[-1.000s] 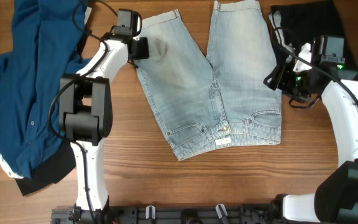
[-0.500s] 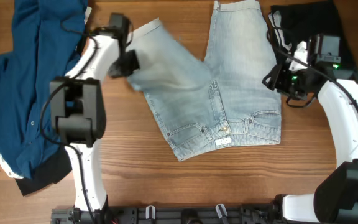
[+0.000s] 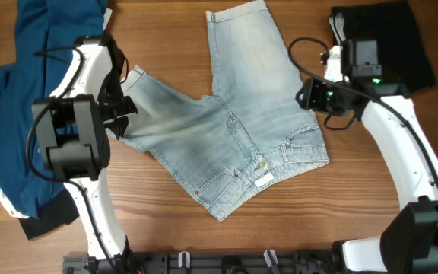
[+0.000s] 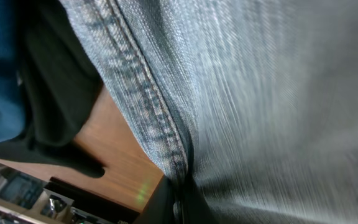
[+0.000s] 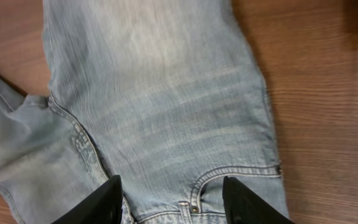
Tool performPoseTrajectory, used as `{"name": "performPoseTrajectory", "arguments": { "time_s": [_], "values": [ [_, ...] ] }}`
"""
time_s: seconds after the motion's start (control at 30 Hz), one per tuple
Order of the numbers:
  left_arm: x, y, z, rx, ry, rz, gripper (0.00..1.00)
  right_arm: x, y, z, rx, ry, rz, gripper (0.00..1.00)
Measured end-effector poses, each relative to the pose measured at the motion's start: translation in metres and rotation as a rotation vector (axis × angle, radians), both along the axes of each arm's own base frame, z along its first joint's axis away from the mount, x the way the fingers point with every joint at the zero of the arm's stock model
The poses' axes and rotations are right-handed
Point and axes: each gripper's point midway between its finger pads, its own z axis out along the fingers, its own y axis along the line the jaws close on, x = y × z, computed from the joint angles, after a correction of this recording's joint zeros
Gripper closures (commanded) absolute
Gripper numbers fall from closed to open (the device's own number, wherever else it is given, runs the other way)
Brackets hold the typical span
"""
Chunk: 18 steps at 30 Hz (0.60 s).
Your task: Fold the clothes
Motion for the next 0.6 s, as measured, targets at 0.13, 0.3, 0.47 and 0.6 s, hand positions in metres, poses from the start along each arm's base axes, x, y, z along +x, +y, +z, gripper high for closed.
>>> {"name": "performPoseTrajectory", "arguments": {
  "time_s": [0.13, 0.3, 0.47, 0.6],
  "values": [
    [0.006, -0.008, 0.03, 0.012, -0.092, -0.035, 0.78, -0.006, 0.0, -0.012, -0.012, 0.052, -0.007, 0.27],
    [0.01, -0.008, 0.104, 0.065, -0.321, -0.086, 0.0, -0.021, -0.002, -0.019, -0.029, 0.121, 0.009, 0.01],
    [0.022, 0.013, 0.147, 0.156, -0.515, -0.085, 0.0, -0.047, -0.008, -0.026, -0.061, 0.231, 0.01, 0.01],
    [0.038, 0.027, 0.155, 0.182, -0.607, -0.055, 0.0, -0.052, -0.012, -0.034, -0.082, 0.25, -0.006, 0.01]
  ]
}}
